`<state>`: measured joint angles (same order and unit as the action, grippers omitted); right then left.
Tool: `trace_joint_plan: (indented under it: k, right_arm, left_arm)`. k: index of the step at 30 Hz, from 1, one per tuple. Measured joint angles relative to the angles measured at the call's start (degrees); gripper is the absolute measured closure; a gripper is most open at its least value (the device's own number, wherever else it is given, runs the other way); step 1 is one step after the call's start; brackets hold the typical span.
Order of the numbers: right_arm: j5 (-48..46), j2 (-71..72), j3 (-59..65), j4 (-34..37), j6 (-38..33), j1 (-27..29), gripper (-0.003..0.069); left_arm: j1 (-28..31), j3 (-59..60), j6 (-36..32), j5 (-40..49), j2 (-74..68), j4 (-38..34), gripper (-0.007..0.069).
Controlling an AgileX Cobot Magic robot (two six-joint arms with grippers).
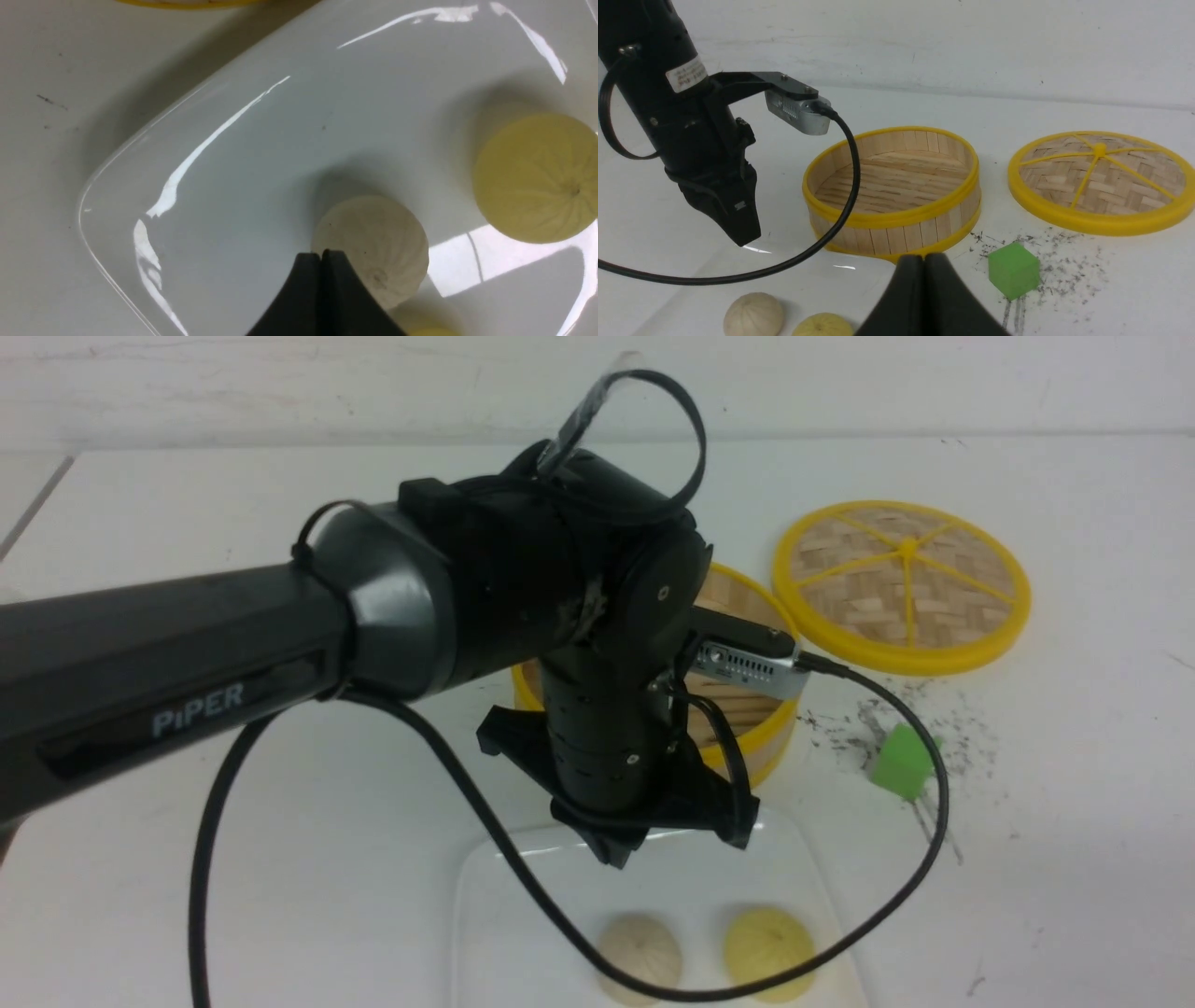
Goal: Put the steamed buns into the plate on the white tablecloth.
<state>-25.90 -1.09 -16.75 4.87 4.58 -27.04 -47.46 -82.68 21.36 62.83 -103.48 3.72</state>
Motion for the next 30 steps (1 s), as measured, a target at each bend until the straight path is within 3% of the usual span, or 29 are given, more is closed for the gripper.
trace_joint_plan:
  k: [21,24,29,30]
  right_arm:
    - [0.4,0.0,1.1,-0.1,0.0,0.3,0.0647]
    - [0.7,0.0,2.2,0.0,0.0,1.7,0.0647]
    - [1.7,0.6,7.6,-0.7,0.0,10.1,0.0647]
    - [1.6,1.5,10.4,-1.9,0.0,13.9,0.0645]
  left_arm:
    - [0.0,0.0,0.0,-0.5,0.0,4.5,0.0605]
    - [0.0,0.0,0.0,-0.4,0.0,4.5,0.0605]
    - [0.0,0.0,0.0,-0.5,0.0,4.5,0.0605]
    - [0.0,-0.1,-0.1,-0.5,0.0,4.5,0.0605]
